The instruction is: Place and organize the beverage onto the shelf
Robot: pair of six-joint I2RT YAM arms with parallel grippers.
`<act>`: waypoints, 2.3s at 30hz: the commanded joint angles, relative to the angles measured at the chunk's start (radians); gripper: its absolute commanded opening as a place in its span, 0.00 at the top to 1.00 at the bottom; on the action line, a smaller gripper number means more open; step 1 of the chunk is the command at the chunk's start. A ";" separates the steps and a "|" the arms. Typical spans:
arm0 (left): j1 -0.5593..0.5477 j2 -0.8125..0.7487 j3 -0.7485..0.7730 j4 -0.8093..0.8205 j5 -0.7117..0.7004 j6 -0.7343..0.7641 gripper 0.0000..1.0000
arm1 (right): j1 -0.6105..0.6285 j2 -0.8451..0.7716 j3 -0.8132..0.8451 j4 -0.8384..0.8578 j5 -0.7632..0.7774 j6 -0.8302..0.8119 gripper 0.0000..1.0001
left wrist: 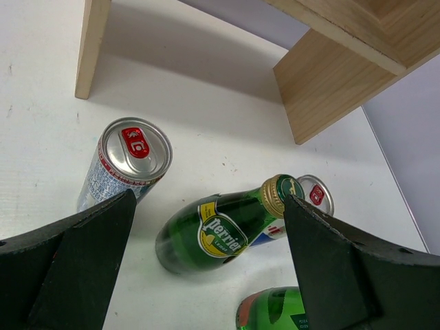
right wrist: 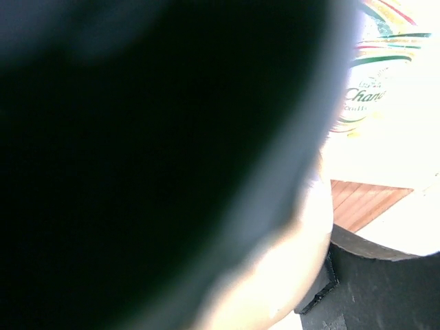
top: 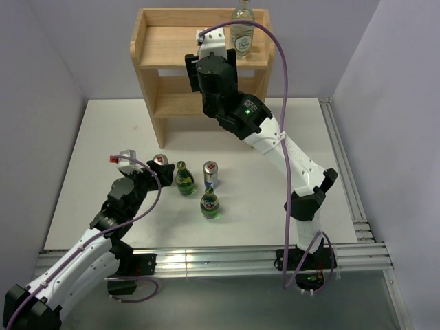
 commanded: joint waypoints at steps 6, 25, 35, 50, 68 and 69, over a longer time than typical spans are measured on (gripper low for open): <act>-0.004 -0.009 -0.006 0.045 0.009 0.006 0.04 | -0.050 -0.015 0.124 0.208 -0.022 -0.032 1.00; -0.003 0.020 -0.016 0.075 0.015 0.004 0.04 | -0.137 0.031 0.140 0.280 -0.119 0.040 1.00; -0.004 0.027 -0.013 0.074 0.009 0.006 0.04 | -0.168 0.067 0.144 0.301 -0.157 0.079 1.00; -0.004 0.049 -0.009 0.078 -0.004 0.009 0.04 | -0.209 0.099 0.129 0.288 -0.193 0.112 0.96; -0.004 0.055 -0.001 0.083 0.018 -0.016 0.04 | -0.217 0.127 0.077 0.295 -0.185 0.120 0.71; -0.003 0.058 0.000 0.082 0.021 -0.017 0.04 | -0.217 0.130 0.077 0.295 -0.180 0.120 0.67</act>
